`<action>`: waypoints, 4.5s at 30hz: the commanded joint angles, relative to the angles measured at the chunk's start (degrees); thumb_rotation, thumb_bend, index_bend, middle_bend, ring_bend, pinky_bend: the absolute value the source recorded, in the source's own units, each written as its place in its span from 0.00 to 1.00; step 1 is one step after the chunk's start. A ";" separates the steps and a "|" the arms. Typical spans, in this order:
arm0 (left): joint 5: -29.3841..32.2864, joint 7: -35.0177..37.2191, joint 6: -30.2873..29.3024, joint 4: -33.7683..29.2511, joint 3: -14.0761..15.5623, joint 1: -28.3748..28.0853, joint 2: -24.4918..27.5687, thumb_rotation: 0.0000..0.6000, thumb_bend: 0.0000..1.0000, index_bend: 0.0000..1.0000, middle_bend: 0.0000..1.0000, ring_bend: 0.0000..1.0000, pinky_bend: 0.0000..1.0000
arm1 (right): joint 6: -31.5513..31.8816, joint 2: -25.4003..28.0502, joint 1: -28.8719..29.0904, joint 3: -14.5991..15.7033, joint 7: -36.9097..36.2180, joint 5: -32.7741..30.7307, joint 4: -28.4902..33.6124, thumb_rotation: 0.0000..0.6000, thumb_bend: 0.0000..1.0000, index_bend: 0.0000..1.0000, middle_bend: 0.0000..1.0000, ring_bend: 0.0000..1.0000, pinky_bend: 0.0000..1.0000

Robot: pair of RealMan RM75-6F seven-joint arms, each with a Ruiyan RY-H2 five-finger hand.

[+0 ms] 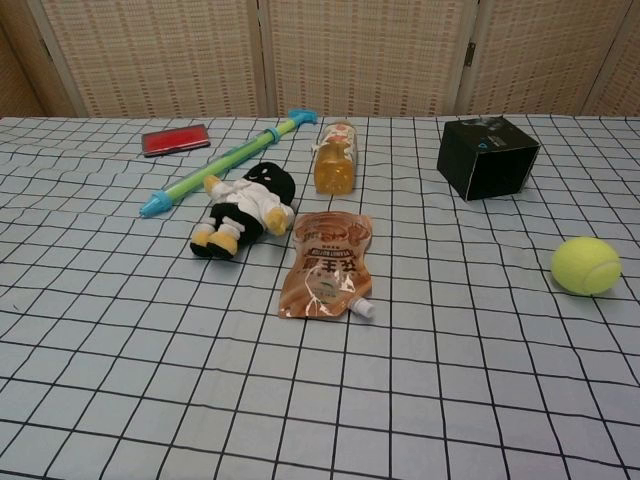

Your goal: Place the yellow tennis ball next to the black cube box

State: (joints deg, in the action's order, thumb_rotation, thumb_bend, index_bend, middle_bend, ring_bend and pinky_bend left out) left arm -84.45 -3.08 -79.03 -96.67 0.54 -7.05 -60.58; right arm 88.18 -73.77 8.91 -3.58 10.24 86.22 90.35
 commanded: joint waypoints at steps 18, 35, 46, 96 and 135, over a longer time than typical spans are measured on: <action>-1.74 -1.07 -2.00 -0.57 0.27 0.95 -0.13 1.00 0.58 0.44 0.45 0.45 0.59 | 0.83 0.46 -0.71 0.98 -4.24 4.80 -1.62 1.00 0.10 0.25 0.27 0.15 0.39; -0.91 -0.90 -0.01 -1.05 0.45 0.40 0.28 1.00 0.58 0.44 0.46 0.46 0.59 | 4.09 -4.09 -0.75 0.17 -5.74 8.33 -6.84 1.00 0.10 0.73 0.75 0.72 0.86; -0.81 -0.65 0.16 -1.27 0.43 0.36 0.52 1.00 0.58 0.44 0.48 0.46 0.59 | -2.72 -3.72 -0.09 1.20 3.63 4.47 1.03 1.00 0.11 0.81 0.80 0.76 0.91; -0.52 0.25 1.11 -1.55 0.61 0.10 0.97 1.00 0.58 0.44 0.48 0.47 0.59 | -19.32 -9.11 4.41 2.78 6.43 -6.89 -1.24 1.00 0.77 0.87 0.80 0.73 0.91; -0.59 -0.02 1.12 -1.64 0.74 0.13 0.95 1.00 0.58 0.44 0.49 0.49 0.59 | -23.15 -15.32 8.14 -0.53 -1.00 -9.92 -13.39 1.00 0.77 0.87 0.80 0.73 0.91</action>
State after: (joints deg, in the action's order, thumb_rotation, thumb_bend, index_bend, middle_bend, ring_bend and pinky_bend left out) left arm -85.04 -3.08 -77.91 -98.31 1.28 -6.92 -59.63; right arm 65.10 -88.99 16.95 -4.05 9.34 76.26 77.09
